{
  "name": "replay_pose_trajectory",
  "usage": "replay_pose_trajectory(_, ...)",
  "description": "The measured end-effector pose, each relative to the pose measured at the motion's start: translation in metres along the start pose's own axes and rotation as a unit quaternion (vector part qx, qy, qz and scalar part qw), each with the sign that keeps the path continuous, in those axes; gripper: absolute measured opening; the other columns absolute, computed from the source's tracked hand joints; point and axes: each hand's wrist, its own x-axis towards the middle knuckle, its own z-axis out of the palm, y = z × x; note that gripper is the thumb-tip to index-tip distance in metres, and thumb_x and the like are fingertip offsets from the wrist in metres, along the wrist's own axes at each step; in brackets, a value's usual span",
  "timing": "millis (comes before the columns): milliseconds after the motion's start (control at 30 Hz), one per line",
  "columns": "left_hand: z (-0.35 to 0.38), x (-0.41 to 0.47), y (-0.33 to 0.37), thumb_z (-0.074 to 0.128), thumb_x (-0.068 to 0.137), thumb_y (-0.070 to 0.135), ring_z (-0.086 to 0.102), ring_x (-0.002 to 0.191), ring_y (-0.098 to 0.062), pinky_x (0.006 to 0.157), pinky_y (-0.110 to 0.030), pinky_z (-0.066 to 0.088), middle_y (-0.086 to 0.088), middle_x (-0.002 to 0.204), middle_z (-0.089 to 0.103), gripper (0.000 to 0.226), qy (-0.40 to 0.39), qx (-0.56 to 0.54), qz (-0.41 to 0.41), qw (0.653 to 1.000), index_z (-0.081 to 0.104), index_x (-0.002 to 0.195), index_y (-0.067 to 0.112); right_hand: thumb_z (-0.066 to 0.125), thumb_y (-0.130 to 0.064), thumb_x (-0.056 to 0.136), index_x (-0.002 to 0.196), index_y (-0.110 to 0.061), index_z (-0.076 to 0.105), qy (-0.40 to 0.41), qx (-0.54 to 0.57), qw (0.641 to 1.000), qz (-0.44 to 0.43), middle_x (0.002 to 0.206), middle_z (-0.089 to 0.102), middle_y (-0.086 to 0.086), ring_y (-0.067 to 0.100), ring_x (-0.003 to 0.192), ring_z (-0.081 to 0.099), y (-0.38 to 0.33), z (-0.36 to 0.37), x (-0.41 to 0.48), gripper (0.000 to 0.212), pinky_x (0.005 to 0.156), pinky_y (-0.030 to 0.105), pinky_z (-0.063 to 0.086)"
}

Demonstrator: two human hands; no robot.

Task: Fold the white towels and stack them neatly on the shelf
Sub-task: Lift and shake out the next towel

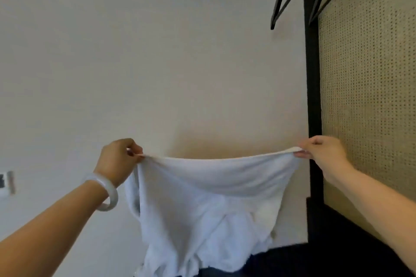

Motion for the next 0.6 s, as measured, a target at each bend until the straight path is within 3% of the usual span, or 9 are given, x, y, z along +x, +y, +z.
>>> replay_pose_trajectory(133, 0.058, -0.132, -0.08, 0.064, 0.085, -0.002, 0.059, 0.081, -0.019, 0.07, -0.021, 0.039, -0.005, 0.089, 0.065, 0.013, -0.127, 0.013, -0.092, 0.988, 0.064, 0.082, 0.011, 0.061, 0.003, 0.092, 0.091, -0.003, 0.067, 0.02, -0.095, 0.985, 0.146, 0.104, 0.066, 0.017, 0.024, 0.085, 0.067, 0.124, -0.019, -0.088, 0.009, 0.079, 0.034, 0.055)
replay_pose_trajectory(267, 0.087, -0.256, -0.133, 0.06, 0.085, -0.005, 0.054, 0.078, -0.02, 0.063, -0.01, 0.036, -0.005, 0.084, 0.063, 0.017, -0.2, 0.009, -0.145, 0.969, 0.06, 0.08, 0.012, 0.066, 0.003, 0.088, 0.108, -0.003, 0.064, 0.049, -0.171, 0.946, 0.27, 0.109, 0.063, 0.018, 0.028, 0.09, 0.066, 0.21, -0.045, -0.178, 0.022, 0.087, 0.044, 0.057)
replay_pose_trajectory(400, 0.09, -0.342, -0.158, 0.06, 0.084, -0.007, 0.056, 0.08, -0.021, 0.07, -0.022, 0.037, 0.0, 0.085, 0.058, 0.02, -0.25, 0.017, -0.158, 0.955, 0.06, 0.083, 0.013, 0.067, 0.004, 0.086, 0.121, -0.002, 0.056, 0.062, -0.211, 0.911, 0.348, 0.109, 0.061, 0.017, 0.029, 0.083, 0.069, 0.249, -0.07, -0.252, 0.037, 0.086, 0.045, 0.057)
replay_pose_trajectory(600, 0.069, -0.415, -0.182, 0.067, 0.077, -0.011, 0.056, 0.072, -0.013, 0.072, -0.011, 0.039, 0.006, 0.086, 0.054, 0.021, -0.278, 0.041, -0.109, 0.953, 0.062, 0.078, 0.009, 0.069, 0.004, 0.085, 0.128, -0.003, 0.051, 0.085, -0.216, 0.882, 0.409, 0.114, 0.062, 0.019, 0.029, 0.083, 0.07, 0.261, -0.104, -0.32, 0.046, 0.09, 0.047, 0.056)
